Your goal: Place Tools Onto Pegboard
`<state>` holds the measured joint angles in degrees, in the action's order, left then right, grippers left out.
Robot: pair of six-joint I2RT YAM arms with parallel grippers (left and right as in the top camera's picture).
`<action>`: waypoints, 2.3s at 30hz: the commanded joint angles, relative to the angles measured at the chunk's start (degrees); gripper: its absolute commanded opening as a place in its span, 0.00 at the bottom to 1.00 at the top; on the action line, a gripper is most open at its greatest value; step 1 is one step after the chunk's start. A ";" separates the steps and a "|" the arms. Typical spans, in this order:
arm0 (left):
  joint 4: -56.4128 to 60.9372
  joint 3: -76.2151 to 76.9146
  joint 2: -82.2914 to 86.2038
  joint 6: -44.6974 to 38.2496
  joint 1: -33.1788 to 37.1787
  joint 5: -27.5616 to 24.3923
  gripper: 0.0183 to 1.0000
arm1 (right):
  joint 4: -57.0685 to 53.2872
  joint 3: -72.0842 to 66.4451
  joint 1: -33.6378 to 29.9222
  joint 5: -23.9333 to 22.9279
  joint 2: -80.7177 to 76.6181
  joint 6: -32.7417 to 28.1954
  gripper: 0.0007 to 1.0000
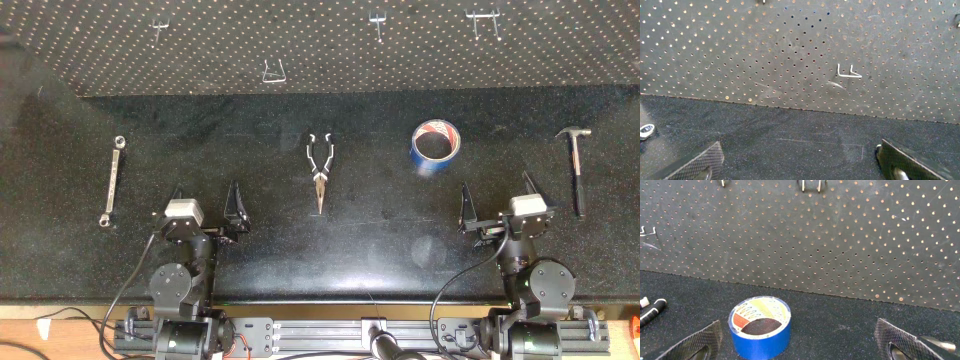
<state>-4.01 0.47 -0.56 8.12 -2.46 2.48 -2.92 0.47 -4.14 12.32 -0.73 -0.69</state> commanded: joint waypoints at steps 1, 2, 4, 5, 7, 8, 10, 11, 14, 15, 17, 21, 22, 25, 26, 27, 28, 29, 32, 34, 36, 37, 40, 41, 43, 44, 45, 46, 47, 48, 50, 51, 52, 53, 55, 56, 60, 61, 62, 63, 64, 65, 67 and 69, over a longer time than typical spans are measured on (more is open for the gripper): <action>0.76 -0.15 0.13 -18.73 0.17 40.00 1.00 | -0.11 -0.24 -0.07 -0.26 0.61 0.87 1.00; 0.76 -0.15 0.13 -18.73 0.17 39.98 1.00 | -0.11 -0.24 -0.07 -0.26 0.61 0.87 1.00; 0.76 -0.15 0.13 -18.73 0.17 39.98 1.00 | -0.11 -0.24 -0.07 -0.26 0.61 0.87 1.00; 0.76 -0.15 0.13 -18.73 0.17 39.98 1.00 | -0.11 -0.24 -0.07 -0.26 0.61 0.87 1.00; 0.76 -0.15 0.13 -18.73 0.17 39.98 1.00 | -0.11 -0.24 -0.07 -0.28 0.61 0.87 1.00; 0.76 -0.15 0.13 -18.73 0.17 39.98 1.00 | -0.11 -0.24 -0.07 -0.26 0.61 0.87 1.00; 0.76 -0.15 0.13 -18.73 0.17 39.98 1.00 | -0.11 -0.24 -0.07 -0.26 0.57 0.87 1.00; 0.76 -0.15 0.13 -18.73 0.17 39.98 1.00 | -0.11 -0.24 -0.07 -0.26 0.57 0.87 1.00; 0.79 -0.15 0.13 -18.73 0.17 39.98 1.00 | -0.11 -0.24 -0.07 -0.26 0.57 0.87 1.00; 0.76 -0.15 0.13 -18.73 0.17 40.00 1.00 | -0.11 -0.24 -0.07 -0.26 0.57 0.87 1.00; 0.79 -0.15 0.13 -18.73 0.17 39.98 0.99 | -0.11 -0.24 -0.07 -0.26 0.57 0.87 1.00; 1.42 -0.15 0.13 -3.39 0.13 18.25 1.00 | -0.11 -0.24 -0.07 -0.26 0.57 0.87 1.00; 1.20 -0.15 0.13 -2.51 0.13 9.88 1.00 | -0.11 -0.24 -0.07 -0.26 0.57 0.87 1.00; -1.88 0.63 -1.18 -2.32 0.59 -6.51 1.00 | -0.11 -0.24 -0.07 -0.26 0.57 0.87 1.00; -7.54 3.61 -5.51 -2.36 2.89 -8.59 1.00 | -0.11 -0.24 -0.07 -0.26 0.57 0.87 1.00; -14.62 7.72 -11.19 -2.45 5.60 -8.55 1.00 | -0.11 -0.24 -0.07 -0.26 0.57 0.87 1.00; -21.18 12.41 -17.66 -4.20 8.46 -8.50 1.00 | -0.11 -0.24 -0.07 -0.26 0.57 0.87 1.00; -28.57 19.37 -26.08 -7.78 12.11 -7.96 1.00 | -0.11 -0.24 -0.07 -0.26 0.57 0.87 1.00; -43.06 36.30 -41.44 -20.46 19.30 -4.15 1.00 | -0.11 -0.24 -0.07 -0.26 0.57 0.87 1.00; -55.28 55.41 -57.86 -28.63 27.54 4.17 0.99 | -0.11 -0.24 -0.07 -0.26 0.57 0.87 1.00; -56.87 62.16 -65.61 -28.59 33.53 4.35 0.99 | -0.11 -0.24 -0.07 -0.28 0.57 0.87 1.00; -56.89 64.92 -69.40 -28.59 36.24 4.39 0.99 | -0.11 -0.24 -0.07 -0.26 0.57 0.87 1.00; -56.83 70.42 -80.65 -35.69 42.12 0.98 0.99 | -0.11 -0.24 -0.07 -0.26 0.57 0.87 1.00; -56.76 71.34 -84.37 -38.42 43.01 -0.07 1.00 | -0.11 -0.24 -0.07 -0.26 0.57 0.87 1.00; -56.61 73.29 -92.67 -40.22 43.28 -0.22 1.00 | -0.11 -0.24 -0.07 -0.26 0.57 0.87 1.00; -56.26 73.96 -95.36 -40.41 43.28 -0.24 1.00 | -0.11 -0.24 -0.07 -0.26 0.57 0.87 1.00; -55.65 75.38 -99.95 -41.53 43.28 -0.83 1.00 | -0.11 -0.24 -0.07 -0.26 0.57 0.87 1.00; -55.15 76.02 -102.07 -41.66 43.28 -1.11 1.00 | -0.11 -0.24 -0.07 -0.26 0.57 0.87 1.00; -54.18 77.11 -104.96 -41.64 43.28 -1.44 1.00 | -0.11 -0.24 -0.07 -0.26 0.57 0.87 1.00; -53.33 78.14 -107.25 -41.64 43.28 -2.01 1.00 | -0.11 -0.24 -0.07 -0.26 0.57 0.87 1.00; -51.41 79.47 -110.38 -41.66 43.25 -2.29 1.00 | -0.11 -0.24 -0.07 -0.26 0.57 0.87 1.00; -50.60 80.06 -111.49 -41.99 43.28 -2.36 1.00 | -0.11 -0.24 -0.07 -0.28 0.57 0.87 1.00; -50.56 80.87 -112.61 -43.08 43.25 -2.80 1.00 | -0.11 -0.24 -0.07 -0.28 0.57 0.87 1.00; -50.51 81.85 -113.59 -43.23 43.21 -2.99 1.00 | -0.11 -0.24 -0.07 -0.26 0.57 0.87 1.00; -50.14 82.97 -114.42 -44.65 43.21 -3.45 1.00 | -0.11 -0.24 -0.07 -0.26 0.57 0.87 1.00; -50.05 83.12 -114.60 -45.35 43.21 -3.87 1.00 | -0.11 -0.24 -0.07 -0.26 0.57 0.87 1.00; -49.94 83.12 -116.87 -48.09 42.07 -4.31 1.00 | -0.11 -0.24 -0.07 -0.26 0.57 0.87 1.00; -49.90 83.12 -117.70 -48.09 41.31 -4.31 1.00 | -0.11 -0.24 -0.07 -0.26 0.57 0.87 1.00; -49.77 83.12 -118.29 -48.04 40.98 -4.68 1.00 | -0.11 -0.24 -0.07 -0.26 0.57 0.87 1.00; -49.55 83.12 -118.71 -48.04 40.94 -5.16 0.97 | -0.11 -0.24 -0.07 -0.26 0.57 0.87 1.00; -49.27 83.12 -119.01 -48.04 40.96 -5.33 0.88 | -0.11 -0.24 -0.07 -0.26 0.57 0.87 1.00; -48.83 83.12 -119.10 -48.02 41.00 -5.35 0.67 | -0.11 -0.24 -0.07 -0.26 0.57 0.87 1.00; -47.98 83.12 -119.10 -47.56 41.00 -5.38 0.26 | -0.11 -0.24 -0.07 -0.26 0.57 0.87 1.00; -47.52 83.10 -119.10 -47.58 41.07 -5.57 0.01 | -0.11 -0.24 -0.07 -0.26 0.57 0.87 1.00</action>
<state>-52.21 83.31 -117.16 -39.40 38.46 -2.68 -2.87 0.47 -4.14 12.12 -0.47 -0.67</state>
